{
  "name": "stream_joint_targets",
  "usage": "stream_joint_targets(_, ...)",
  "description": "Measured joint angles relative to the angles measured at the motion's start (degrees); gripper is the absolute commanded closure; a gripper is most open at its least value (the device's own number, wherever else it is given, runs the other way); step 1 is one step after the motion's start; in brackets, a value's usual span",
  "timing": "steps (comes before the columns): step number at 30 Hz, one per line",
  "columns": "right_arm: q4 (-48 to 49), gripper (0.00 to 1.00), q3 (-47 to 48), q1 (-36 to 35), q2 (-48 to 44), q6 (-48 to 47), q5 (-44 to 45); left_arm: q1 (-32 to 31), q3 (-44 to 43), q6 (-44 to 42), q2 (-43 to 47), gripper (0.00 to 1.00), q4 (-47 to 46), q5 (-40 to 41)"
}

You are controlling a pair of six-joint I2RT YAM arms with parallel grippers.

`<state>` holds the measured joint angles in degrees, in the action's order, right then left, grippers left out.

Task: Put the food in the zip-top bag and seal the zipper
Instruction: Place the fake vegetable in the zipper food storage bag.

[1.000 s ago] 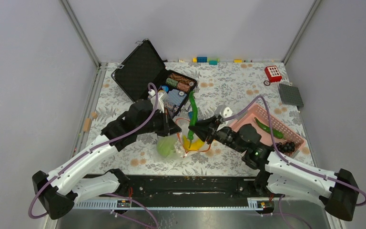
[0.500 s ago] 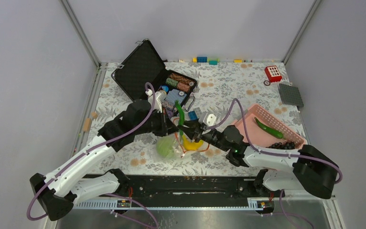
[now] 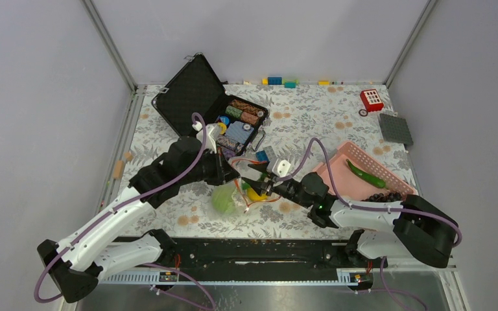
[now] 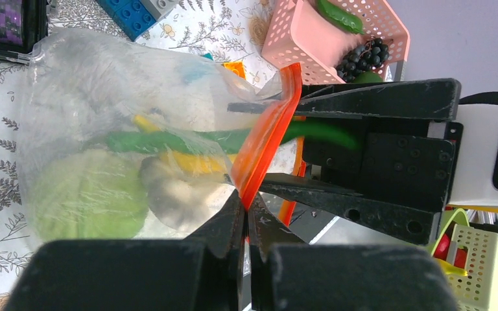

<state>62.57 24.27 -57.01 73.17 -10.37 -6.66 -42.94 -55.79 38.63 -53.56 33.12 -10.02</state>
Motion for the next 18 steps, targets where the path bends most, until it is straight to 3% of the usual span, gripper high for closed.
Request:
stream_joint_targets(6, -5.7, 0.25, 0.0, 0.0, -4.0, -0.1, 0.2, 0.0, 0.0, 0.0, 0.0, 1.00, 0.3, 0.8)
stream_joint_targets(7, -7.2, 0.19, 0.1, 0.0, -4.9, 0.2, 0.2, 0.0, 0.0, 0.0, 0.0, 1.00, 0.3, 1.0)
stream_joint_targets(11, -19.0, 0.05, 3.7, -0.1, -10.9, 3.8, 2.4, 0.1, 0.0, 0.0, 0.3, 1.00, 0.3, 1.5)
stream_joint_targets(18, -36.7, 0.00, 12.6, -0.1, -18.5, 13.6, 11.4, 0.2, 0.0, 0.0, 0.3, 1.00, 0.2, 1.9)
